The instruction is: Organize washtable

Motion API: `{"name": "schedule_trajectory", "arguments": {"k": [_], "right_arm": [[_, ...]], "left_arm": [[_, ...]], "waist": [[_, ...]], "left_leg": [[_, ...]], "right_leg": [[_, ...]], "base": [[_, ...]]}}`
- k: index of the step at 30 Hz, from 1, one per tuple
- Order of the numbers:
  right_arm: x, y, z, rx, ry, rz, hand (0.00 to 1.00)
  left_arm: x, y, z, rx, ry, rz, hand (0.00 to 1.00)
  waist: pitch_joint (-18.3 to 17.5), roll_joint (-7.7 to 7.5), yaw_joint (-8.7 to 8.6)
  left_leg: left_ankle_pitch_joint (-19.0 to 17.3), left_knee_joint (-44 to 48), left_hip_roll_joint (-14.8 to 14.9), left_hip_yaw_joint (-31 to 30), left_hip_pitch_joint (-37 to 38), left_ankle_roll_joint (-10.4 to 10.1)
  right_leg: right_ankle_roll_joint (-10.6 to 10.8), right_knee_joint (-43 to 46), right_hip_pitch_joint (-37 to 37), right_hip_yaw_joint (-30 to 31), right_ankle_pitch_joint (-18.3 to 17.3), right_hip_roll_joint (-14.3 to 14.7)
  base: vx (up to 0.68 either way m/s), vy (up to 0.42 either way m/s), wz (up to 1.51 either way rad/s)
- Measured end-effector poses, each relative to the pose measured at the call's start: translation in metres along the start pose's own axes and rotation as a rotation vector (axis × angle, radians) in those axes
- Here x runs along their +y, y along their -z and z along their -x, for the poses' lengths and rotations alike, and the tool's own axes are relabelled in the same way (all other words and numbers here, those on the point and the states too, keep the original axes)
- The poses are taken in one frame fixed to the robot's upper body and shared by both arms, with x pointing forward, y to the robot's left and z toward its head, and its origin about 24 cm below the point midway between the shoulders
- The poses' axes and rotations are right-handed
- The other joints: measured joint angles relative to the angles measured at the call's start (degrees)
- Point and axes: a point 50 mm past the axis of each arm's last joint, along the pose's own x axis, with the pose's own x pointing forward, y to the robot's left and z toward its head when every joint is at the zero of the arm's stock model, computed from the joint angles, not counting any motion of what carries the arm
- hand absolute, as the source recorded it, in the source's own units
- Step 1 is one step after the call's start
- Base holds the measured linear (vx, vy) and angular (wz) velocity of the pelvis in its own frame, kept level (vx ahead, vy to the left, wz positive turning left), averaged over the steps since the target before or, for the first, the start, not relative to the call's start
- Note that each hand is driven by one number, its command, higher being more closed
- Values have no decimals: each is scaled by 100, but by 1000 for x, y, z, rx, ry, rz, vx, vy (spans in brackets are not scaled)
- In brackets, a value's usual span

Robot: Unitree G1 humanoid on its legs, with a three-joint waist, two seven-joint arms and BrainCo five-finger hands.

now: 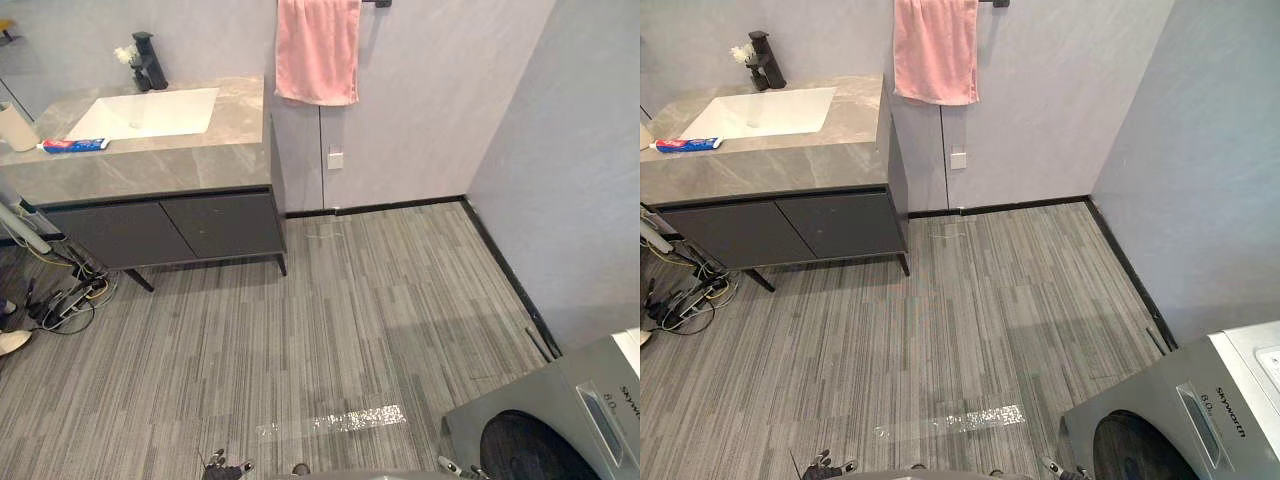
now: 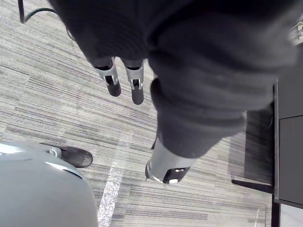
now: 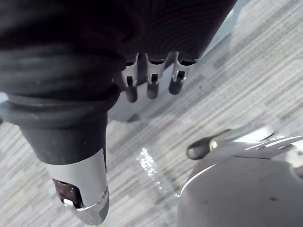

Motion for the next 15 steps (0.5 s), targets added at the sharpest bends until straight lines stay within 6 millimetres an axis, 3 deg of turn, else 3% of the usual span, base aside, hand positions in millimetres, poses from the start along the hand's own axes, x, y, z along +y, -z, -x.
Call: {"name": "schedule_trajectory", "arguments": {"k": [15], "right_arm": [[1,-1,0,-3,-3,1,0]], "left_arm": [[0,0,0,-2,0,1,0]], "waist": [[37,2,3]], "left_leg": [[-1,-6,17,86,58,1]], "right_leg": [[34,-99,88,12,65,12]], "base": [[-40,-16,0]]}}
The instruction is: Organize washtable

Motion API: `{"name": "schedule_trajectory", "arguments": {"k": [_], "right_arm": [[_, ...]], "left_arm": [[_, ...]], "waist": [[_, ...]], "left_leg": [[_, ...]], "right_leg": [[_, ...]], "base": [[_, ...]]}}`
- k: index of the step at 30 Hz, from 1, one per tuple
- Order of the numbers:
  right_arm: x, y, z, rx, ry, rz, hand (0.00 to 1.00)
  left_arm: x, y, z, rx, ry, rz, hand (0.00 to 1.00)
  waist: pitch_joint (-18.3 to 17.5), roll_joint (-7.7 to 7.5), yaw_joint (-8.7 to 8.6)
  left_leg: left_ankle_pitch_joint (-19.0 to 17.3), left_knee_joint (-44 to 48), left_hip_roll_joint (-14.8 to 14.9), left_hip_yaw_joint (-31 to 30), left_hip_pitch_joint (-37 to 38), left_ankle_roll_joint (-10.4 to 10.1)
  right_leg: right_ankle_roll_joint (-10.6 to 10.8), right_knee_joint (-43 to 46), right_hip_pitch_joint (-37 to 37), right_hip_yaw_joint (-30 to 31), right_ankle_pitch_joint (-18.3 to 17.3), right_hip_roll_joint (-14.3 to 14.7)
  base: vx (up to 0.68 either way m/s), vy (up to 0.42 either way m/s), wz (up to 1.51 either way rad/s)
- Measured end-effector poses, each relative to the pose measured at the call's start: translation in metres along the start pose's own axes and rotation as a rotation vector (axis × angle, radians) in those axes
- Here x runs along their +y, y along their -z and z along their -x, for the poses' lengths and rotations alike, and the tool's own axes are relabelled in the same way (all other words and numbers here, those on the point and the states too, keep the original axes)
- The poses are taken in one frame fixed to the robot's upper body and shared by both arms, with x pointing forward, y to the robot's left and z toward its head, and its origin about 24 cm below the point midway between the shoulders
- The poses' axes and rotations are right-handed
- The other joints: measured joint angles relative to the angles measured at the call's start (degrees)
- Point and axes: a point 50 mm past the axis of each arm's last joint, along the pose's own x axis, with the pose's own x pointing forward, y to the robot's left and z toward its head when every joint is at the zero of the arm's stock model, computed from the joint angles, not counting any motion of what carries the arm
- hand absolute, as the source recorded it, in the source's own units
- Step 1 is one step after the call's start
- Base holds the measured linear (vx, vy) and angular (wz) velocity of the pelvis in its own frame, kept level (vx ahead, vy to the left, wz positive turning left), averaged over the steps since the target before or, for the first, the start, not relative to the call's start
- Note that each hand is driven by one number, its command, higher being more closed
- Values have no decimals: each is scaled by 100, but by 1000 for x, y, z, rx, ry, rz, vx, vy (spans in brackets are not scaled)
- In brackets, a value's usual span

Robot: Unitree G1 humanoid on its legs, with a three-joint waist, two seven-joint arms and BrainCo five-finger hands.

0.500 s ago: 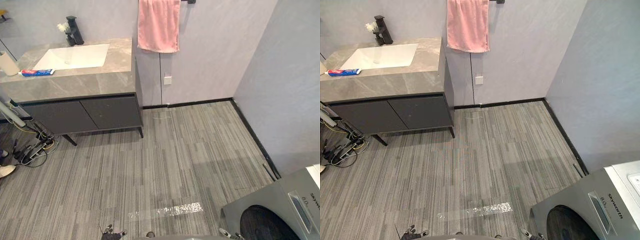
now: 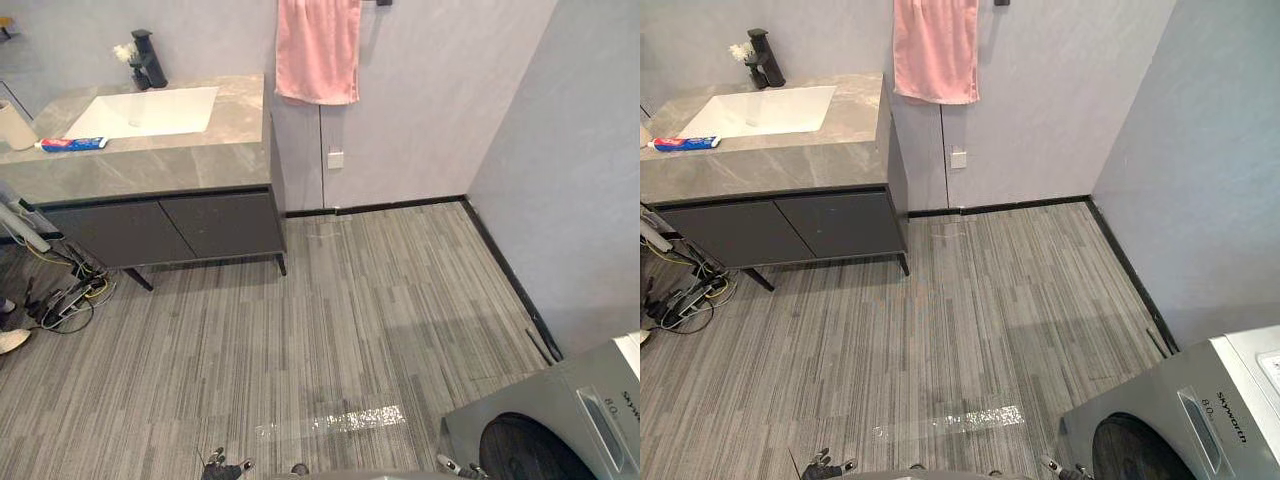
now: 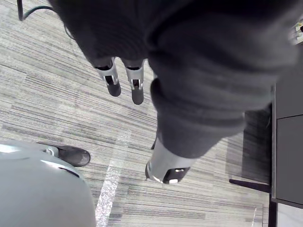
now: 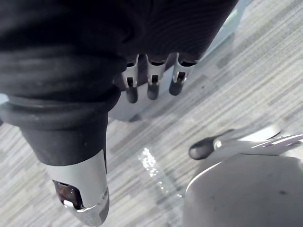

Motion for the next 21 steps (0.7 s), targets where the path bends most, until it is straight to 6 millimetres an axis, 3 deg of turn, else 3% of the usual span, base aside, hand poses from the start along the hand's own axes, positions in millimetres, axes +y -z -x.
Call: {"name": "schedule_trajectory", "arguments": {"k": [21], "right_arm": [[0,0,0,1,0,-1,0]], "left_arm": [[0,0,0,-3,0,0,0]], "waist": [[4,-11,0]], "left_leg": [[-1,0,53,51,-3,0]], "right_leg": [[-27,-61,28,-1,20,55]], "base": [[-19,-25,0]]}}
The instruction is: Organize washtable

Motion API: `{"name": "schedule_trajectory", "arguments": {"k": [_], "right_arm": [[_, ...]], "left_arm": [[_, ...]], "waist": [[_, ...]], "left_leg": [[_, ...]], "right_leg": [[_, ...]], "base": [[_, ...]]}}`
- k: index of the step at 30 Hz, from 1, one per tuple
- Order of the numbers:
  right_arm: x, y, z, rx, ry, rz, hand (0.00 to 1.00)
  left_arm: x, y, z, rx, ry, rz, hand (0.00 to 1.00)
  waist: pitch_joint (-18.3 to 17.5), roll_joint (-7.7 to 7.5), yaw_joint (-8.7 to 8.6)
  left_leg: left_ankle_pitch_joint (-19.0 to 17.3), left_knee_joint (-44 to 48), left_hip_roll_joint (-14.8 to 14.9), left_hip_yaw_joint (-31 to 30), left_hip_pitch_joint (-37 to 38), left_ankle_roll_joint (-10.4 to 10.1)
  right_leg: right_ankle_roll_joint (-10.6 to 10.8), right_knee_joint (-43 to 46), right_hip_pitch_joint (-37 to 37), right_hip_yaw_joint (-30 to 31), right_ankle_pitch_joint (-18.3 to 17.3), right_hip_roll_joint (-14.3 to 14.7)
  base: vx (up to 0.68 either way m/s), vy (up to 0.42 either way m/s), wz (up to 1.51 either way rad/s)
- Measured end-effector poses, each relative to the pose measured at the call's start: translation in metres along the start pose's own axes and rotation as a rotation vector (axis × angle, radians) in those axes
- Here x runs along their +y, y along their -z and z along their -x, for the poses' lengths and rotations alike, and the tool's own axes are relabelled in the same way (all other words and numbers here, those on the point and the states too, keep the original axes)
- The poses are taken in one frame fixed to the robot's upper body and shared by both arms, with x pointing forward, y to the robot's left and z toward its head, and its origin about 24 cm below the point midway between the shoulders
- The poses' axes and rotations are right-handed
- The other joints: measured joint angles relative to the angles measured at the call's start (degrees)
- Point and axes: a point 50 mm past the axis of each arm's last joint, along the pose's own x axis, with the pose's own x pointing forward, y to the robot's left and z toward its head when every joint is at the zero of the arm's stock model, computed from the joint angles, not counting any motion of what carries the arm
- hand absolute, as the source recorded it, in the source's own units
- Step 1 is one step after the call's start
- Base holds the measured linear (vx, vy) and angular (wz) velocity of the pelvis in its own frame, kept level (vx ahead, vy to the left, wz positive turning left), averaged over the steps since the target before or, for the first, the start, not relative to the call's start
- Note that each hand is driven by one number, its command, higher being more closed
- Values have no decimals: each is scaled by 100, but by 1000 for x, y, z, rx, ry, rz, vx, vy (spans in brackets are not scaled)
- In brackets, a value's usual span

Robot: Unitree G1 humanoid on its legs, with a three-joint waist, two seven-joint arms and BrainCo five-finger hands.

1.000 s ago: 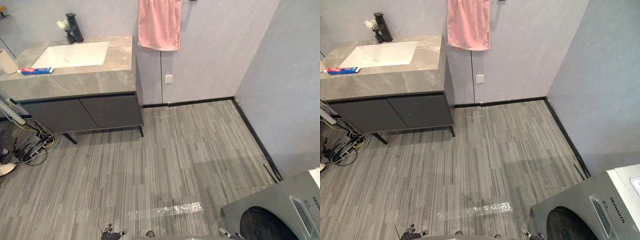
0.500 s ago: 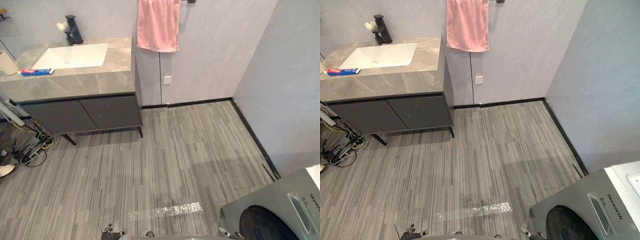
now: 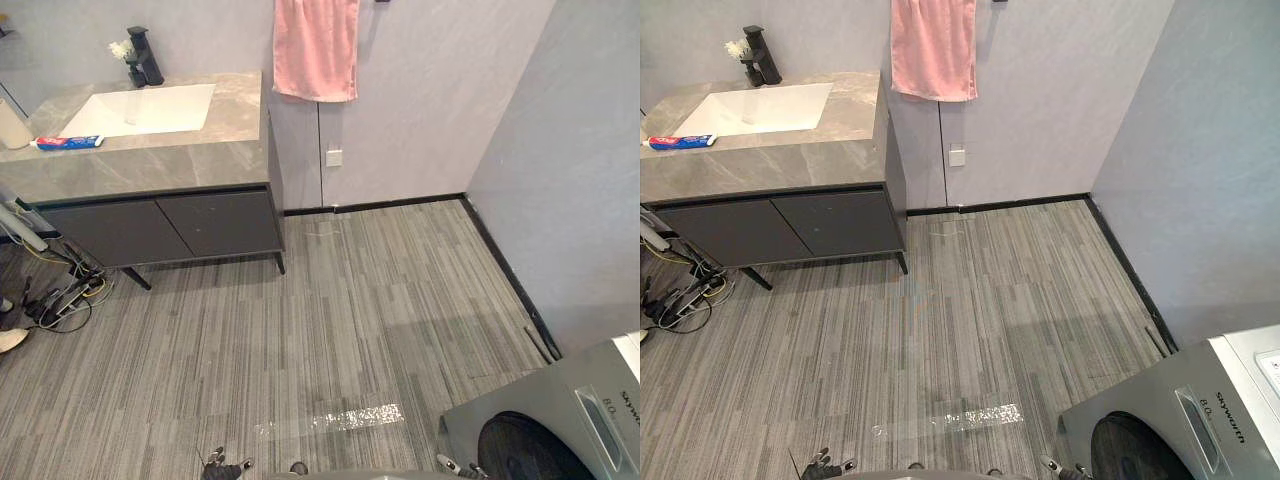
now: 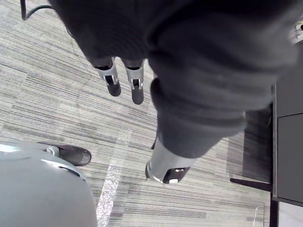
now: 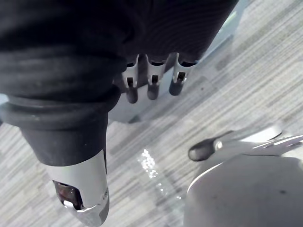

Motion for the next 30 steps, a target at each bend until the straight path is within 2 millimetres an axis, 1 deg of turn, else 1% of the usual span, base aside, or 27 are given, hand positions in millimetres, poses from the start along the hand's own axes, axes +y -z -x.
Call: {"name": "schedule_trajectory", "arguments": {"k": [1,12,13,14,15,16,17,18,19,20,21,22,23,24,25,26,28,29,30], "right_arm": [[0,0,0,0,0,0,0],[1,-1,0,-2,-3,-9,0],[2,-4,-1,-7,-6,-12,0],[6,-10,-2,-24,-14,-19,0],[7,-14,-3,-37,-18,-22,0],[11,-15,-3,-40,-27,-27,0],[12,-16,-2,-49,-29,-35,0],[13,-18,-2,-55,-34,-35,0],[14,-15,-1,-64,-36,-42,0],[12,-13,0,-64,-34,-32,0],[9,-12,0,-64,-29,-22,0],[6,-11,1,-61,-21,-20,0],[8,-13,0,-66,-23,-22,0],[10,-19,0,-84,-30,-23,0],[10,-22,-1,-96,-33,-21,0],[11,-27,-1,-110,-36,-14,0],[14,-35,-2,-130,-46,-14,0],[15,-38,-2,-137,-46,-23,0],[15,-39,-2,-138,-43,-36,0]], "left_arm": [[0,0,0,0,0,0,0],[0,-3,-1,-6,0,1,0],[0,-3,-1,-7,0,2,0],[0,-3,-1,-5,-2,14,0],[0,-4,-2,-9,-5,21,0],[3,-9,-3,-21,-15,38,0],[6,-11,-3,-27,-33,75,0],[7,-12,-3,-33,-45,102,0],[10,-17,-4,-48,-67,167,0],[8,-16,-3,-50,-66,184,0],[8,-17,-3,-56,-67,192,0],[9,-15,-2,-52,-72,194,0],[9,-13,-2,-46,-68,183,0],[7,-11,-1,-40,-60,179,0],[5,-9,0,-35,-57,182,0],[4,-7,0,-29,-60,197,0],[1,-6,1,-26,-57,209,0],[2,-6,1,-25,-58,210,0],[0,-3,1,-15,-57,220,0]], "waist": [[11,-18,0],[51,-22,1],[72,-9,9],[116,2,12],[187,-17,4],[348,-31,2],[376,-94,29],[412,-157,47],[520,-90,10],[555,-67,16],[591,-71,23],[601,-46,40],[602,-43,28],[590,-67,38],[608,-35,47],[611,-3,74],[596,11,228],[586,22,270],[535,64,341]], "left_leg": [[0,0,2,4,-1,0],[-7,9,23,57,-35,-10],[-19,33,50,109,-34,-27],[-46,42,105,252,-34,-64],[-93,83,133,317,-8,-115],[-337,601,213,377,-176,-165],[-815,1626,430,487,-551,-273],[-1006,2367,587,539,-832,-320],[-853,4655,1112,521,-1862,34],[-639,5242,1257,479,-2130,193],[-374,5721,1352,436,-2358,244],[-439,6086,1351,361,-2582,196],[-502,6070,1260,329,-2775,193],[-596,5874,1106,320,-2978,89],[-620,5702,991,320,-3053,55],[-677,5311,821,281,-3158,-32],[-644,3765,307,-115,-3263,-69],[-602,3392,219,-227,-3268,-78],[-565,2943,154,-344,-3237,-134]], "right_leg": [[0,-2,-1,2,0,2],[-38,-44,-39,52,25,27],[-36,22,-88,99,11,46],[-55,294,-238,201,-108,92],[-95,484,-305,226,-204,109],[-172,896,-443,209,-452,106],[-249,1214,-563,73,-676,103],[-292,1334,-563,-10,-777,113],[-450,1657,-565,-115,-1029,223],[-503,1735,-494,-120,-1110,258],[-536,1778,-412,-121,-1180,294],[-608,1846,-318,-113,-1295,284],[-606,1920,-300,-93,-1406,201],[-601,1909,-301,-5,-1439,146],[-612,1901,-310,44,-1454,118],[-617,1895,-305,174,-1507,88],[-516,1838,-293,411,-1704,-64],[-468,1846,-286,482,-1782,-80],[-434,1916,-262,619,-2007,-89]], "base": [[0,0,0],[-3,-3,-2],[-6,-15,-35],[-1,-23,-40],[-22,-47,-43],[-29,-99,-37],[-33,-111,-34],[-51,-187,-10],[-35,-151,9],[-14,-149,17],[79,-60,6],[148,-48,2],[213,-30,-8],[210,-4,-17],[271,39,-25],[336,77,-32],[427,125,-47],[445,175,-65],[498,237,-68]]}}
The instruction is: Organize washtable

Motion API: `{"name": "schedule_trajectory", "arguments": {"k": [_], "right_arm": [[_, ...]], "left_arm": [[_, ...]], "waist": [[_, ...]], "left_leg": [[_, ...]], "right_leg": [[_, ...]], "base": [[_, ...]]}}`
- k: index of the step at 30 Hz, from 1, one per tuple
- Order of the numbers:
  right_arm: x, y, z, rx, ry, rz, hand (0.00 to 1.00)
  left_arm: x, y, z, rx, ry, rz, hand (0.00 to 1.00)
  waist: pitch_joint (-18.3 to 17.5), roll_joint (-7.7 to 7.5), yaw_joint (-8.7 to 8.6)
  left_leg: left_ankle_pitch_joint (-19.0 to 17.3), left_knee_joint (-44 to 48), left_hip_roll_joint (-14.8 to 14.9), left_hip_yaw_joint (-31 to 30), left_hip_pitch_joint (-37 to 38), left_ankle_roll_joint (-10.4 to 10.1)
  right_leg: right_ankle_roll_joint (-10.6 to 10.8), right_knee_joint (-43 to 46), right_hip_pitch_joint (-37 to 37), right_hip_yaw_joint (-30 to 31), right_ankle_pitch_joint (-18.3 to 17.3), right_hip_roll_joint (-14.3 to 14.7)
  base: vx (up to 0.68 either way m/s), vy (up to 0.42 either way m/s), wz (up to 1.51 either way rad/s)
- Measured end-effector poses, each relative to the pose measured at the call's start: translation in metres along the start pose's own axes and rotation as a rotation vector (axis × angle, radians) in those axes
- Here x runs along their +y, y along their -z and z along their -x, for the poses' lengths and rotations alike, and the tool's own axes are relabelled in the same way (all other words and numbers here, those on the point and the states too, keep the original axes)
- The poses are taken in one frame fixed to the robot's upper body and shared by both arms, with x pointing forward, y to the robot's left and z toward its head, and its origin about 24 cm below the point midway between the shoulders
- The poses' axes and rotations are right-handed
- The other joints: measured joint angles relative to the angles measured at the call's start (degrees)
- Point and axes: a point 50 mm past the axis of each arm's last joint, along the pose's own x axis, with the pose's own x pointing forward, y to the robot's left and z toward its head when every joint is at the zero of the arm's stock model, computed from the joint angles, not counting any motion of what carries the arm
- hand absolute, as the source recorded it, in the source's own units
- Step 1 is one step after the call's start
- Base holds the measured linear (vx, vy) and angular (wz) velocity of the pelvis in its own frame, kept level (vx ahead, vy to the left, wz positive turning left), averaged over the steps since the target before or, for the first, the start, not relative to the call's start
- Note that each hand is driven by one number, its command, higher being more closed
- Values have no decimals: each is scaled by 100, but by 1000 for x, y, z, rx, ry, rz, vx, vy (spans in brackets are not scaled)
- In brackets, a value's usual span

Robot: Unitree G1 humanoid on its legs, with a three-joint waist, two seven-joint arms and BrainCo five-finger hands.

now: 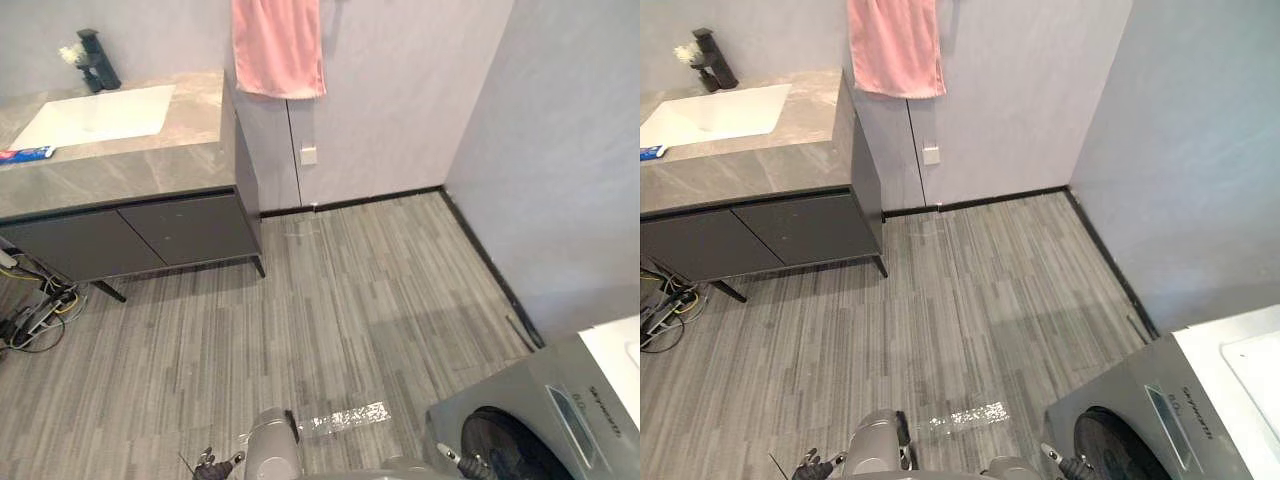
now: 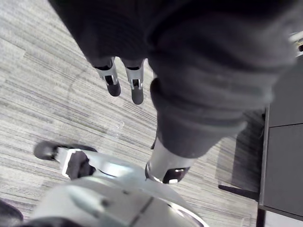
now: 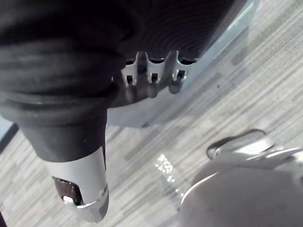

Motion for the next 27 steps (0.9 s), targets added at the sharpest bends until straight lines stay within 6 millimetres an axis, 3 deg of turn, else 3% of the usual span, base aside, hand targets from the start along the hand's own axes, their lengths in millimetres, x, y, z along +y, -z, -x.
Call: {"name": "schedule_trajectory", "arguments": {"k": [1,2,3,4,5,6,8,10,12,13,14,15,16,17,18,19,20,21,22,24,25,27], "right_arm": [[3,3,0,8,-5,-11,0],[11,14,4,40,-20,-47,0],[13,17,5,44,-24,-64,0],[16,21,6,57,-33,-86,0],[17,24,6,68,-36,-82,0],[16,23,6,67,-37,-85,0],[14,12,4,22,-37,-69,0],[17,1,4,-35,-57,-47,0],[21,-10,4,-84,-71,-41,0],[20,-11,4,-91,-68,-38,0],[19,-9,6,-96,-69,-22,0],[18,-7,6,-91,-69,-22,0],[16,-15,5,-115,-66,-1,0],[18,-20,5,-138,-76,9,0],[22,-42,7,-232,-89,24,0],[25,-49,9,-265,-93,25,0],[31,-65,12,-336,-102,27,0],[38,-79,18,-406,-107,25,0],[40,-87,22,-449,-100,16,0],[46,-112,32,-577,-102,12,0],[47,-132,40,-669,-100,1,0],[44,-149,47,-748,-82,18,0]], "left_arm": [[7,5,2,14,-17,3,0],[20,6,2,18,-49,-1,0],[22,3,1,12,-54,1,0],[23,-1,0,0,-54,-4,0],[24,-4,-1,-2,-55,-8,0],[18,-8,-3,-12,-42,-8,0],[10,-13,-4,-28,-18,-9,0],[-6,-28,-8,-79,19,5,0],[-23,-42,-10,-124,58,20,0],[-30,-45,-10,-134,78,21,0],[-32,-46,-9,-142,88,14,0],[-34,-45,-9,-141,92,16,0],[-45,-39,-6,-126,115,28,0],[-48,-38,-5,-126,124,32,0],[-55,-37,-3,-129,141,45,0],[-56,-38,-3,-133,147,40,0],[-57,-41,-1,-154,157,26,0],[-57,-45,2,-188,169,15,0],[-58,-47,3,-205,178,7,0],[-63,-58,10,-278,217,7,0],[-66,-72,15,-346,235,31,0],[-63,-94,24,-451,232,96,0]], "waist": [[-77,-97,29],[-347,-445,57],[-379,-530,40],[-359,-639,-27],[-333,-673,-58],[-236,-573,-70],[-163,-396,-169],[-198,-279,-243],[-170,-229,-350],[-191,-214,-362],[-212,-248,-368],[-232,-269,-382],[-289,-94,-365],[-288,-50,-355],[-210,106,-371],[-167,166,-367],[-82,273,-327],[-38,252,-307],[-31,200,-307],[-92,34,-255],[-86,1,-158],[-88,4,-152]], "left_leg": [[211,204,-57,-34,9,166],[-118,455,-273,212,39,333],[-304,576,-341,259,92,367],[-578,807,-400,399,344,524],[-808,870,-455,459,622,622],[-1088,900,-459,482,1106,680],[-1352,600,-372,447,1959,680],[-1426,-27,-234,399,2617,583],[-1521,-415,-79,257,3065,479],[-1506,-733,8,239,3354,415],[-1506,-920,-17,176,3665,412],[-1504,-855,-8,101,3742,403],[-1417,-305,239,34,3591,263],[-1296,218,321,29,3358,96],[-617,1782,593,40,2674,51],[-136,2434,765,62,2406,37],[14,3694,1291,268,1970,-45],[-61,4349,1483,538,1655,67],[-112,4432,1468,642,1496,145],[-278,3865,1252,1095,1026,350],[-428,2831,1046,1270,731,353],[-405,1512,861,1399,521,322]], "right_leg": [[98,142,68,141,-245,-106],[336,853,-115,222,-411,-363],[384,1540,-370,203,-377,-449],[797,3029,-876,213,116,-581],[870,3988,-1180,191,719,-678],[864,4981,-1512,76,875,-706],[735,5489,-1880,-333,801,-676],[602,4825,-2499,-908,705,-698],[595,3403,-2866,-1209,714,-704],[612,2100,-2847,-1310,931,-679],[516,1280,-2840,-1260,1592,-640],[340,1284,-2763,-1208,1973,-605],[215,1474,-2684,-1349,1750,-528],[166,1503,-2639,-1389,1572,-500],[68,1517,-2374,-1499,1273,-414],[38,1434,-2162,-1533,1184,-348],[-36,1124,-1607,-1608,1077,-118],[-46,815,-1051,-1603,981,-62],[-45,662,-815,-1597,966,-90],[-9,196,-443,-1488,946,-233],[65,-83,-206,-1393,955,-312],[158,-396,139,-1424,939,-367]], "base": [[682,269,-84],[631,206,-56],[666,157,-39],[660,159,-15],[772,187,-28],[738,156,-33],[575,82,-27],[568,-4,6],[560,-87,32],[615,-151,35],[643,-154,42],[710,-171,34],[576,-132,18],[815,-231,16],[639,-192,13],[749,-233,11],[594,-134,-1],[579,-116,-1],[529,-63,-8],[470,-5,-26],[477,53,-32],[513,110,-16]]}}
